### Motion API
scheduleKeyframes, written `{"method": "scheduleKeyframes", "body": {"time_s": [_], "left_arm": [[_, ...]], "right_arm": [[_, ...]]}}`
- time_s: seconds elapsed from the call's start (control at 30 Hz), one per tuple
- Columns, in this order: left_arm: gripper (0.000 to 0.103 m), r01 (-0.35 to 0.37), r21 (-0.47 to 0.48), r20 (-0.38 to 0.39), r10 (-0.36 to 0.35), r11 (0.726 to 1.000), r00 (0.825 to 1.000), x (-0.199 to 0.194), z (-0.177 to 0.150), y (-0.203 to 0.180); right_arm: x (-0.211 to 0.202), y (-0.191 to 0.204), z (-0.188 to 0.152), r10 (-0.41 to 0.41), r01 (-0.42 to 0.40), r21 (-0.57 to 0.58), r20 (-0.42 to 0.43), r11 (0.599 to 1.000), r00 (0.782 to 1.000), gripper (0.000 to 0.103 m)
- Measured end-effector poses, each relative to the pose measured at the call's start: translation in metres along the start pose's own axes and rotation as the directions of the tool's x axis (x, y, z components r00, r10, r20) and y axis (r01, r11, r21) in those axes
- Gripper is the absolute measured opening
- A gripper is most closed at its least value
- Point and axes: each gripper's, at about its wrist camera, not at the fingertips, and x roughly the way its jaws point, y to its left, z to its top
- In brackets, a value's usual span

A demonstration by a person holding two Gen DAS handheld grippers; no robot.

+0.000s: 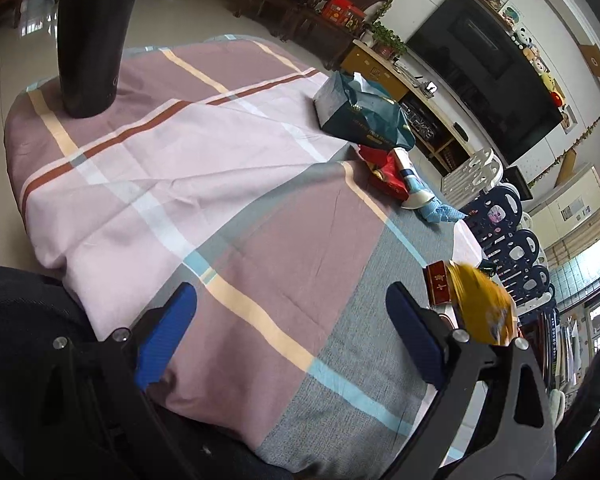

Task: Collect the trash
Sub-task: 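Grasp the red cigarette box with the left tool while the right tool holds the chip bag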

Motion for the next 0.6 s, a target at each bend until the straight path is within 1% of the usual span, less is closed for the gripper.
{"method": "scheduleKeyframes", "body": {"time_s": [0.07,0.13,0.17,0.2,0.23,0.27,0.3,0.37,0.4,0.43,0.47,0.5,0.53,0.6], "left_arm": [[0.095,-0.011,0.007,0.002,0.011,1.0,1.0,0.0,-0.001,-0.002],[0.095,-0.041,0.046,0.019,0.04,0.998,0.999,0.0,-0.002,-0.013],[0.095,-0.05,0.088,0.019,0.048,0.995,0.999,0.003,-0.001,-0.024],[0.095,-0.032,0.164,0.008,0.031,0.986,0.999,0.01,0.001,-0.041],[0.095,0.025,0.269,-0.023,-0.019,0.963,1.0,0.023,0.003,-0.065],[0.095,0.069,0.342,-0.058,-0.052,0.937,0.997,0.033,0.004,-0.083],[0.095,0.114,0.418,-0.104,-0.077,0.901,0.992,0.048,0.006,-0.106],[0.095,0.177,0.536,-0.174,-0.097,0.826,0.98,0.073,0.006,-0.148],[0.096,0.205,0.593,-0.199,-0.105,0.779,0.974,0.085,0.006,-0.17],[0.096,0.206,0.64,-0.207,-0.093,0.74,0.974,0.094,0.005,-0.187],[0.097,0.21,0.696,-0.218,-0.076,0.686,0.973,0.105,0.002,-0.208],[0.098,0.227,0.734,-0.241,-0.067,0.64,0.968,0.116,-0.001,-0.226],[0.098,0.246,0.758,-0.269,-0.054,0.605,0.962,0.127,-0.005,-0.241],[0.099,0.297,0.782,-0.348,-0.01,0.548,0.937,0.153,-0.016,-0.265]], "right_arm": [[-0.014,-0.019,-0.016,-0.028,0.028,0.045,0.008,0.999,1.0,0.009],[-0.023,-0.038,-0.029,-0.057,0.056,0.089,0.005,0.994,0.998,0.009],[-0.027,-0.046,-0.036,-0.061,0.061,0.115,-0.001,0.991,0.998,0.009],[-0.031,-0.055,-0.042,-0.064,0.064,0.143,-0.009,0.988,0.998,0.009],[-0.034,-0.063,-0.047,-0.064,0.066,0.167,-0.014,0.984,0.998,0.009],[-0.039,-0.071,-0.052,-0.063,0.065,0.192,-0.016,0.979,0.998,0.009],[-0.044,-0.079,-0.056,-0.062,0.063,0.209,-0.014,0.976,0.998,0.009],[-0.056,-0.094,-0.063,-0.059,0.058,0.245,-0.001,0.968,0.998,0.009],[-0.062,-0.1,-0.066,-0.061,0.057,0.256,0.006,0.965,0.998,0.009],[-0.067,-0.105,-0.069,-0.065,0.06,0.26,0.011,0.964,0.998,0.009],[-0.071,-0.11,-0.072,-0.07,0.063,0.264,0.014,0.963,0.997,0.009],[-0.075,-0.114,-0.076,-0.071,0.064,0.27,0.016,0.961,0.997,0.009],[-0.077,-0.119,-0.08,-0.072,0.064,0.279,0.015,0.958,0.997,0.009],[-0.081,-0.128,-0.088,-0.069,0.062,0.311,0.011,0.949,0.998,0.009]]}}
